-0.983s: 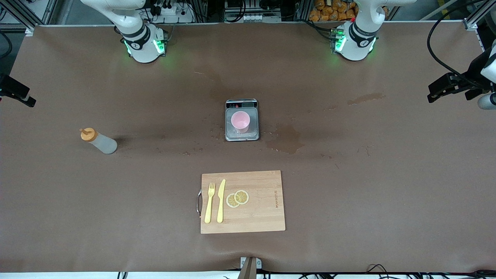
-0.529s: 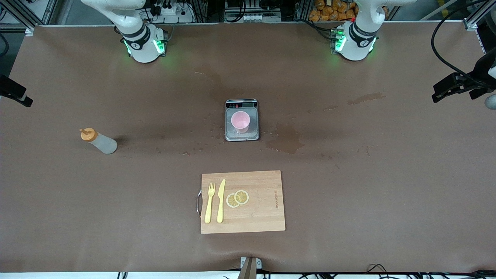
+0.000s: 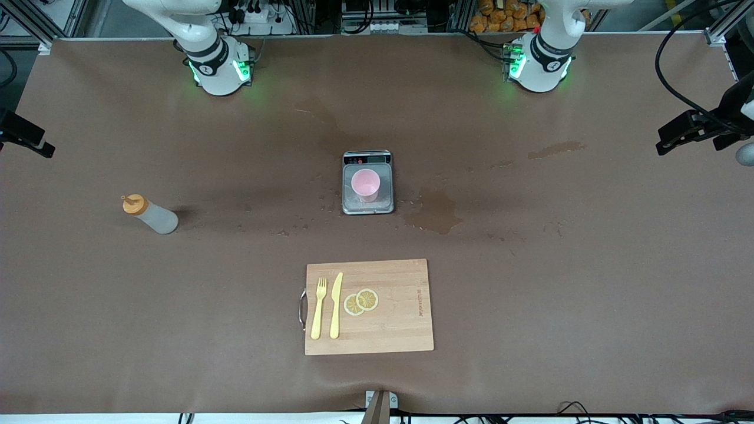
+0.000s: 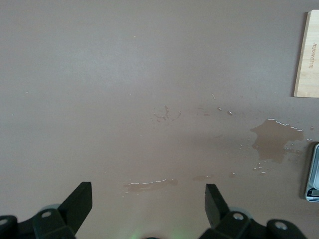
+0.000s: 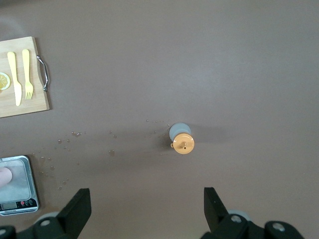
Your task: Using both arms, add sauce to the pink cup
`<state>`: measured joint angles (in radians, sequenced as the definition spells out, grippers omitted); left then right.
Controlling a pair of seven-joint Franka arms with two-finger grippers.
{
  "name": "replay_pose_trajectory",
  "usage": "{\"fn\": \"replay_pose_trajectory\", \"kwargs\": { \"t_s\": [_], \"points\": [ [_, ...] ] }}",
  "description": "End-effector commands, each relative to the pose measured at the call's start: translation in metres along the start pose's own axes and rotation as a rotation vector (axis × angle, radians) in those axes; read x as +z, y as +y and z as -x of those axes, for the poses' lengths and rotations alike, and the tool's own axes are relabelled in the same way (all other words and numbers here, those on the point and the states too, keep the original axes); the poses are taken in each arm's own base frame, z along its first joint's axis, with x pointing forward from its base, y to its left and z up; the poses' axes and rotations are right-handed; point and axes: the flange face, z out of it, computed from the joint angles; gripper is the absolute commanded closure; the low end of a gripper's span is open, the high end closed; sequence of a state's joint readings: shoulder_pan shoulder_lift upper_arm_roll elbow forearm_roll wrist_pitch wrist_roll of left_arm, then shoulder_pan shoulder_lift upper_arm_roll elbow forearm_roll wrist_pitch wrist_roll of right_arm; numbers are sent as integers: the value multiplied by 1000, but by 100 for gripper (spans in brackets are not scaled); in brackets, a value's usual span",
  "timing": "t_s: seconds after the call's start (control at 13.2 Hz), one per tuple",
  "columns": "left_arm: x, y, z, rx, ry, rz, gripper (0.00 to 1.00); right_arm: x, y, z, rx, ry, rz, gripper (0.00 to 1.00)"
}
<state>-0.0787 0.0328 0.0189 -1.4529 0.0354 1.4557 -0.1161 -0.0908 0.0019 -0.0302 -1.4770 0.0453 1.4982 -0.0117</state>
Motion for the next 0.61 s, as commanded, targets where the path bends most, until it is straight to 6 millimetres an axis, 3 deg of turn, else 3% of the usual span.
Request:
{"fn": "replay_pose_trajectory", "kwargs": {
  "t_s": [0.0,0.53],
  "points": [
    [-5,0,6,19,-4,14,0,-4,0,3,4,0,-15,0],
    [-2,4,6,24,-10,16,0,-4,1,2,3,5,-4,0]
  ]
}}
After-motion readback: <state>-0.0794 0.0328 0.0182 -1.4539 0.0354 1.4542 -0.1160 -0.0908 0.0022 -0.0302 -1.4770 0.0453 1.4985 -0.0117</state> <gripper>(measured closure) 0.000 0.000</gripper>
